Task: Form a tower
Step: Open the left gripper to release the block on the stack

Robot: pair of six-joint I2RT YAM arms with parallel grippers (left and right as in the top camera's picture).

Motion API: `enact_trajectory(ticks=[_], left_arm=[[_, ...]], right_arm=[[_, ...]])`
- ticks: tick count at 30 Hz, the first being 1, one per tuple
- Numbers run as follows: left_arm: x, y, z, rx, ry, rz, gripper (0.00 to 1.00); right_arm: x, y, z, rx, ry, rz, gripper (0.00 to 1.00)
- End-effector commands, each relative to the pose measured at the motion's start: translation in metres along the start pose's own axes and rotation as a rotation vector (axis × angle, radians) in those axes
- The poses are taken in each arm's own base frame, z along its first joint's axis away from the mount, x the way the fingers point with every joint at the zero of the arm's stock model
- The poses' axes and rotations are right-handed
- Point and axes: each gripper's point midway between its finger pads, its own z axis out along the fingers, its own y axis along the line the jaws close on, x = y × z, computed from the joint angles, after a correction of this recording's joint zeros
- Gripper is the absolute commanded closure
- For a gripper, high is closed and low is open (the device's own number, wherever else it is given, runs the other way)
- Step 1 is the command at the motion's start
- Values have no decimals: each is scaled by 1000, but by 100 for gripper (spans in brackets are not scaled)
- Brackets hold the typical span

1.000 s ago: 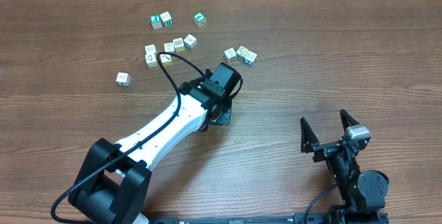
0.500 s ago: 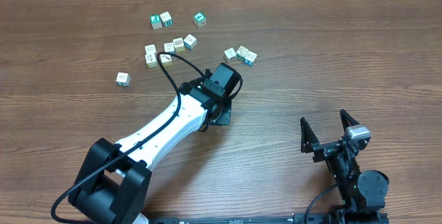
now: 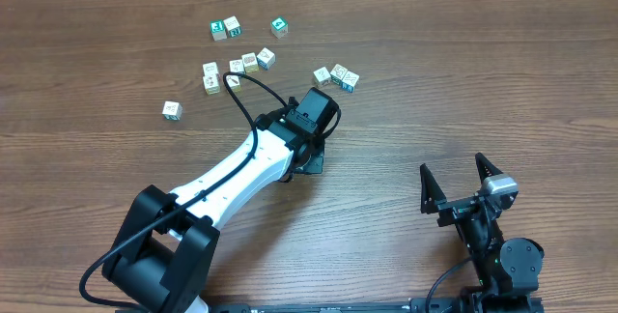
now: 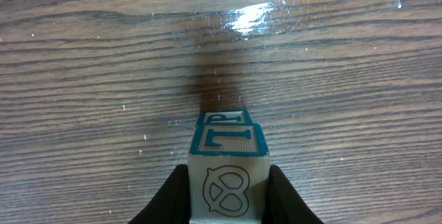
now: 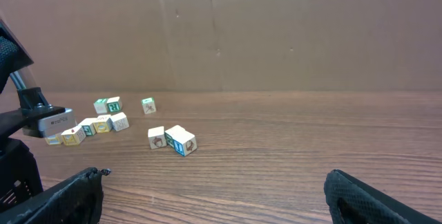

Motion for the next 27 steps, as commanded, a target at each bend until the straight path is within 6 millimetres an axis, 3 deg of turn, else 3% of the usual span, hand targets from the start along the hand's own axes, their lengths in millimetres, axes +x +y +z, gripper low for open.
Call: enact_trajectory(ticks=[1,5,10,15,22,27], left_arm=[[-2,-1,5,-14,2,-13,78],[-1,-2,5,-7,6,-13,65],[-2,-3,3,-7,6,-13,28],[-5,-4,1,-3,-1,-15,14],[-2,-7,5,-7,9,-41,17],[5,-7,18,-29,40,-51,31]], right_arm=[[2,-1,0,2,-3,-4,0],[2,-1,0,2,-3,-4,0],[2,-1,0,2,-3,-4,0],[2,-1,0,2,-3,-4,0],[2,-1,0,2,-3,-4,0],[2,-1,0,2,-3,-4,0]])
